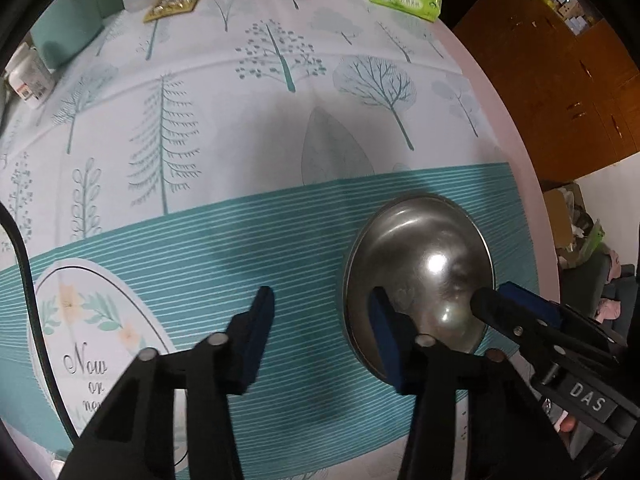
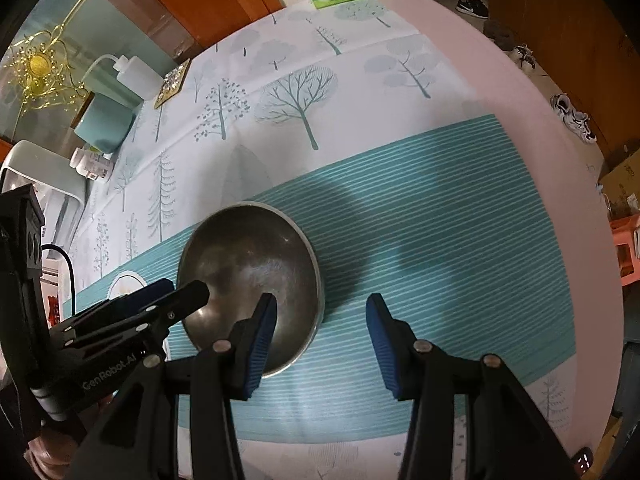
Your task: Organize plates and bowls
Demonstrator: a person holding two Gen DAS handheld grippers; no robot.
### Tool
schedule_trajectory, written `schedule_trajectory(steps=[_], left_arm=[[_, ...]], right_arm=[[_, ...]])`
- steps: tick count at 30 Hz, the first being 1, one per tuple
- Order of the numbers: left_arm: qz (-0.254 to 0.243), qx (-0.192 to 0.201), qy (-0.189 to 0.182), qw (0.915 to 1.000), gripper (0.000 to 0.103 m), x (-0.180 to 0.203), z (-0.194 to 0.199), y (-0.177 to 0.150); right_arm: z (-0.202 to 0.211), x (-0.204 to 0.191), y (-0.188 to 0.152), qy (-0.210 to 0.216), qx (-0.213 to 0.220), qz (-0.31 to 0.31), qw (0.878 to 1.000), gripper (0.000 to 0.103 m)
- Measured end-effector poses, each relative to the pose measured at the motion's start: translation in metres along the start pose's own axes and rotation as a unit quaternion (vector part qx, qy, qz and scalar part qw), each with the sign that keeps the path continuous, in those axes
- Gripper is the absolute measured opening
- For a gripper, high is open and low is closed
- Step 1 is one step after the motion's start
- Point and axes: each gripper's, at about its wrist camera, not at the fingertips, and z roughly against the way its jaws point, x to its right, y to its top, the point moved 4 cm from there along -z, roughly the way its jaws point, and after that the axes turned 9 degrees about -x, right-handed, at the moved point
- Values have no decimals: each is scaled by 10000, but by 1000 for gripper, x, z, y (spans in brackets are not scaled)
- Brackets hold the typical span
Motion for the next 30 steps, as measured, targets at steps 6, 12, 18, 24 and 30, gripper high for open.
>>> schedule_trajectory(steps=[6,12,18,24,30], left_arm=[[-167,-27,-230,9996,8,8,-5,2],[-289,34,-162,9994,7,14,5,-5],[-343,214,-219,9989,8,16,43,-23],[-405,559,-187,9974,9,14,97,-55],[-309,903,-139,9953,9,2,147,-89]], right_arm=[[-11,2,1,188,-210,-141,9995,9],[1,0,-4,182,-169,-131,9996,8],[33,-13,-15,392,-11,45,9992,8],[74,-37,-34,576,262,401,9972,8],[108,-67,-58,686,493,831,9930,8]])
